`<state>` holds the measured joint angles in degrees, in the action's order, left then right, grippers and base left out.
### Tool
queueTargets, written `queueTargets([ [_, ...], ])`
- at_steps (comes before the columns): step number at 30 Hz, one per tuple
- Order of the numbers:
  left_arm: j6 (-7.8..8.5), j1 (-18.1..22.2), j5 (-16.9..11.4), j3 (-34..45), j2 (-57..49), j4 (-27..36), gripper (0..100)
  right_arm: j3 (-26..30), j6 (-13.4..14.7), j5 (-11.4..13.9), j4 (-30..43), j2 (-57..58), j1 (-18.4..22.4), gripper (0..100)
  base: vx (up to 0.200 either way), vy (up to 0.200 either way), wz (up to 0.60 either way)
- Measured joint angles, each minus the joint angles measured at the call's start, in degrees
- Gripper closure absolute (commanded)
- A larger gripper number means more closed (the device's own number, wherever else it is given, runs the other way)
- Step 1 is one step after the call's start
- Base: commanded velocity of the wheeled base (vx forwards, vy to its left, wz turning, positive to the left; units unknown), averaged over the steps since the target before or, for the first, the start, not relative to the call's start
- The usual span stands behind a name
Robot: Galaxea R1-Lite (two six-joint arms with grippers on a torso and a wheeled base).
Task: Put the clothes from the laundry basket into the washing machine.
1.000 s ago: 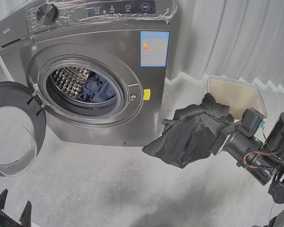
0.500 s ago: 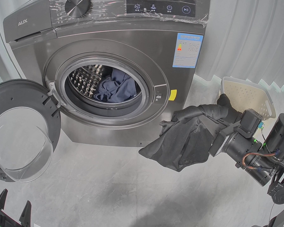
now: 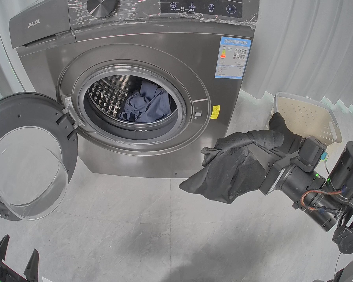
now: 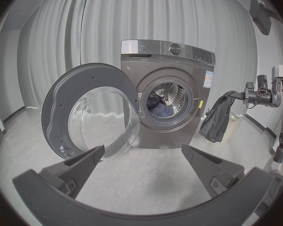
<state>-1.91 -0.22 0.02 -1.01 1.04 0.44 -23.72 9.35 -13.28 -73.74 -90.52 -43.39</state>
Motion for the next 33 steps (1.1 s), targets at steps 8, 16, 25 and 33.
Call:
queueTargets([
  [8,0.09,0.0,0.0,0.0,0.0,0.0,0,0.1,0.1,0.0,0.0,0.0,0.0,100,0.0,0.2,0.0],
  [16,0.09,0.0,0.0,0.0,0.0,0.0,0,0.2,0.0,0.0,0.0,-0.1,0.0,100,0.0,0.2,0.0],
  [25,0.13,0.0,0.0,0.0,0.0,0.0,0,0.3,0.0,0.0,0.0,-0.2,0.0,100,0.0,0.111,0.0],
  [33,0.2,0.0,0.0,0.0,0.0,0.0,0,0.1,0.0,0.1,0.0,-0.7,-0.6,100,0.0,0.0,0.0],
])
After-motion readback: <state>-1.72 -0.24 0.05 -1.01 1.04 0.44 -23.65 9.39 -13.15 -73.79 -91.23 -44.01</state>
